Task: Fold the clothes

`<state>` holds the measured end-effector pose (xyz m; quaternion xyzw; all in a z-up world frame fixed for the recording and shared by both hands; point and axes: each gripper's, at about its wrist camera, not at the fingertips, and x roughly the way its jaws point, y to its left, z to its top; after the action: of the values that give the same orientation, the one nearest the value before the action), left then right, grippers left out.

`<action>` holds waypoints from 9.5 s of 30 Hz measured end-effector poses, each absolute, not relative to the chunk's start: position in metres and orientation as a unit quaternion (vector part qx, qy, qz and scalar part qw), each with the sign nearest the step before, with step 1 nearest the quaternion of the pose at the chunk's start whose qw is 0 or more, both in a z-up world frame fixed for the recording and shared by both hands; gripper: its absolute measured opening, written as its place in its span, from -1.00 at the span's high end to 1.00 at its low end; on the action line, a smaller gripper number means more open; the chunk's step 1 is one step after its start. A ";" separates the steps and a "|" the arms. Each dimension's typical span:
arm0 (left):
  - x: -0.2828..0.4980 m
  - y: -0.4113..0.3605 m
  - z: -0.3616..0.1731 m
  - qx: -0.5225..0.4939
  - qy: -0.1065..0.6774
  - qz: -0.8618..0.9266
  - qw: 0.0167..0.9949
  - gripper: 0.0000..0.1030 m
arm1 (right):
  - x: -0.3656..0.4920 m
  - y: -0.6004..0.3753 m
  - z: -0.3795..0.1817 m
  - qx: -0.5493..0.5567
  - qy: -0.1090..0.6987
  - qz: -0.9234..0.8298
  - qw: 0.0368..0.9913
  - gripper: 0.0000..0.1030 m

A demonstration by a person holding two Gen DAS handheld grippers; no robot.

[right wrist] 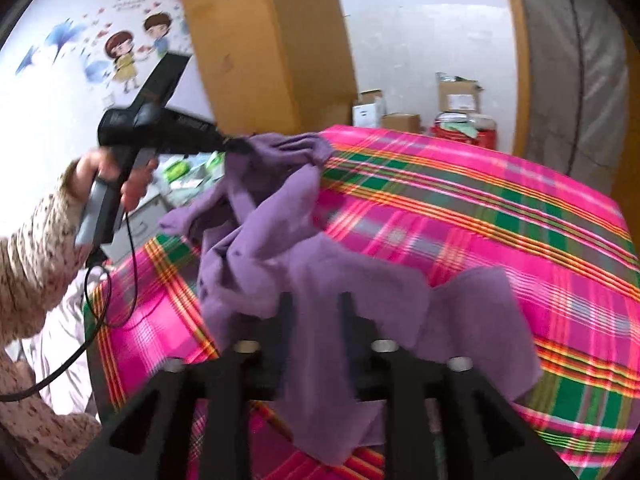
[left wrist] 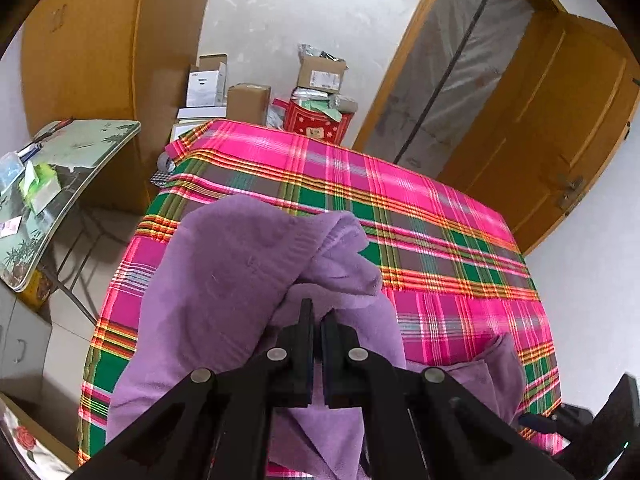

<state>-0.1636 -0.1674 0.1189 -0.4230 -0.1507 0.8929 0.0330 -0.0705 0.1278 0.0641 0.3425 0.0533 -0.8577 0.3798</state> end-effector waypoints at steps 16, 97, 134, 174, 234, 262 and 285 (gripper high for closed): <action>-0.163 -0.177 0.124 -0.416 -0.160 0.895 0.023 0.95 | -0.046 0.079 0.045 0.327 0.164 -0.837 0.407 0.20; -0.153 -0.197 0.130 -0.435 -0.151 0.887 0.037 0.45 | -0.172 0.186 0.074 0.382 -0.047 -0.885 0.263 0.19; -0.104 -0.253 0.031 -0.485 -0.228 0.843 -0.054 0.47 | -0.137 0.160 0.011 0.400 -0.059 -0.882 0.241 0.77; -0.068 -0.136 0.064 -0.462 -0.187 0.862 0.091 0.53 | -0.086 0.299 0.046 0.355 -0.113 -0.928 0.028 0.26; -0.062 -0.144 0.057 -0.421 -0.165 0.888 0.078 0.80 | -0.181 0.015 -0.006 0.489 -0.300 -0.700 0.426 0.01; -0.039 -0.131 0.077 -0.340 -0.005 0.941 0.006 0.78 | -0.182 -0.067 0.077 0.453 -0.182 -0.713 0.503 0.81; -0.016 -0.216 0.029 -0.379 -0.248 0.891 0.026 0.87 | -0.205 -0.091 0.087 0.388 0.069 -0.801 0.451 0.35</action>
<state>-0.0157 -0.2159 0.0288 -0.3790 -0.2476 0.8913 0.0260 -0.2054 -0.0908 0.0865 0.3876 0.0690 -0.8011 0.4507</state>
